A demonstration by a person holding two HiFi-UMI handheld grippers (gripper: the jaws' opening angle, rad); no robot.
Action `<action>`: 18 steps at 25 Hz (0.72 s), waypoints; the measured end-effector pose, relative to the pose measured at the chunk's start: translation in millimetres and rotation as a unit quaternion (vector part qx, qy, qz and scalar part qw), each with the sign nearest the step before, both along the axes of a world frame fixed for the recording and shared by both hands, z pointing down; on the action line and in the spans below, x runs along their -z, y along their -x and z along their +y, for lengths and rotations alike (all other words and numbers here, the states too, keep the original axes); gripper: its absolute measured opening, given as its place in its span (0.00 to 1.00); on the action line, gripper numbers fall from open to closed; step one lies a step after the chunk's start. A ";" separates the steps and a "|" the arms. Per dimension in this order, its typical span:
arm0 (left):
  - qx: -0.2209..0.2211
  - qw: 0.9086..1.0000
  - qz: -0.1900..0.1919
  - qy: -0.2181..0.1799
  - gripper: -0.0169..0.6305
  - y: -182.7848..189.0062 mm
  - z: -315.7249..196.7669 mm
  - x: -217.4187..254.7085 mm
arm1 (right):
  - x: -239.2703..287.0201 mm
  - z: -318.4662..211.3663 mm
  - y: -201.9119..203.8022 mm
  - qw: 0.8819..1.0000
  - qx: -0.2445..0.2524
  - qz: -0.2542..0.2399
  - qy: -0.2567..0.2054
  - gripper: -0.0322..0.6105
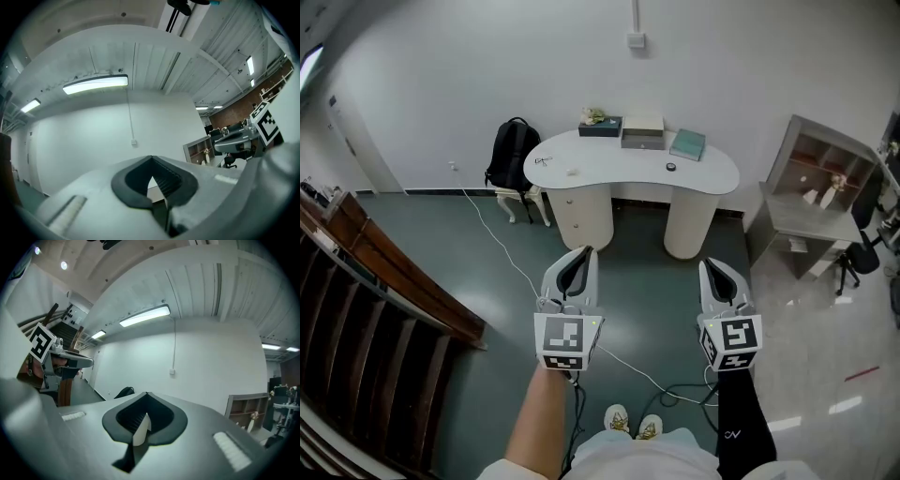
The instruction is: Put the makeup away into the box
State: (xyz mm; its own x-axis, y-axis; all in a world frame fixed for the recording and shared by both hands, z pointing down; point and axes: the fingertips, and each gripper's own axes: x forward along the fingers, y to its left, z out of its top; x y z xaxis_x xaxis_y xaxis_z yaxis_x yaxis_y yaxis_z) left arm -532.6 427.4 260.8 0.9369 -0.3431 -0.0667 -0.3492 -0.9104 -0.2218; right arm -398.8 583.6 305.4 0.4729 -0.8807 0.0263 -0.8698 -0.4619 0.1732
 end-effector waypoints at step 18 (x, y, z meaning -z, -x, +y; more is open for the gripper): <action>-0.004 1.000 0.008 0.005 0.03 18.5 -58.8 -5.0 | -9.3 -46.5 16.7 1.000 -0.015 -0.008 -0.018 0.37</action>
